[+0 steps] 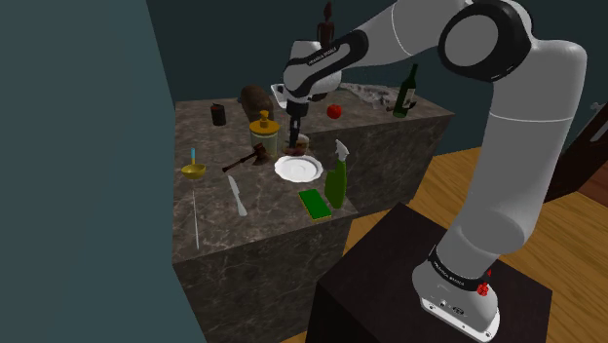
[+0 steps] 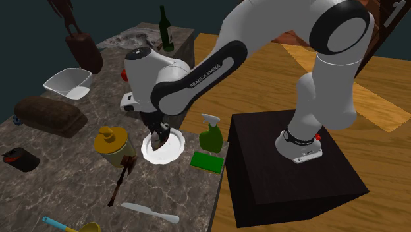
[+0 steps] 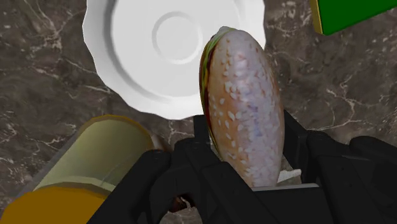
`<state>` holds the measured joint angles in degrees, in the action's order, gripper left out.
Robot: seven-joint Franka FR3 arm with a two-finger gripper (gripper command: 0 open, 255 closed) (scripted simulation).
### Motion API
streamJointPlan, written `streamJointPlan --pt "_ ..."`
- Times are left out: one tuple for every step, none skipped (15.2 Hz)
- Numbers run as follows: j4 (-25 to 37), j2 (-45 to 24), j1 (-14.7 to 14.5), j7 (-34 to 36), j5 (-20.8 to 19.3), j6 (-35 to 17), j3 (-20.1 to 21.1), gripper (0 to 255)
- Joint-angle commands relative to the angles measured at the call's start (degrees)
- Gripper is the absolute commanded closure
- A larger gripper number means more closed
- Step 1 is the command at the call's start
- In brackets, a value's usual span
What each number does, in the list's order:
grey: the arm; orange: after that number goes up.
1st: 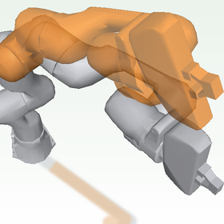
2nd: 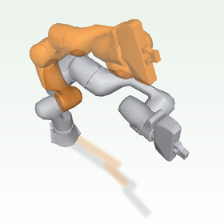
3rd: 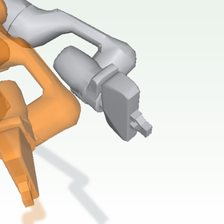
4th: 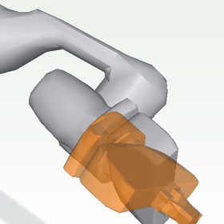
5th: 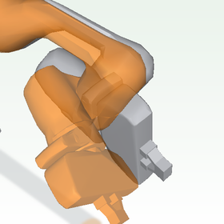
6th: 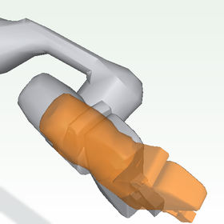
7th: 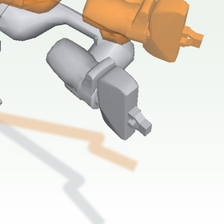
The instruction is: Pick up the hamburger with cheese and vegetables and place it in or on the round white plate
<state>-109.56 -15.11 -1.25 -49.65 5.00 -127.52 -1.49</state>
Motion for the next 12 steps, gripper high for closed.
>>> streamJointPlan --pt "2.79 -1.74 1.71 -2.73 0.44 1.22 -0.81 255" --pt "4.19 -2.57 2.51 -3.91 0.63 1.89 -1.16 255" --pt "5.15 -3.13 3.03 -4.66 0.75 2.33 -1.38 255" --pt "4.83 -3.47 3.04 -4.73 0.81 1.67 -1.35 255" --pt "4.5 -3.81 3.05 -4.8 0.87 1.01 -1.33 255" --pt "4.2 -4.16 3.06 -4.87 0.93 0.36 -1.31 255" --pt "3.92 -4.52 3.07 -4.94 0.99 -0.28 -1.29 255" --pt "3.67 -4.91 3.08 -5.02 1.06 -0.92 -1.26 255" --pt "3.41 -5.3 3.09 -5.09 1.12 -1.56 -1.24 255" --pt "3.17 -5.69 3.1 -5.17 1.19 -2.19 -1.21 255" --pt "2.94 -6.1 3.11 -5.24 1.25 -2.82 -1.18 255" --pt "2.72 -6.51 3.12 -5.32 1.32 -3.45 -1.16 255"
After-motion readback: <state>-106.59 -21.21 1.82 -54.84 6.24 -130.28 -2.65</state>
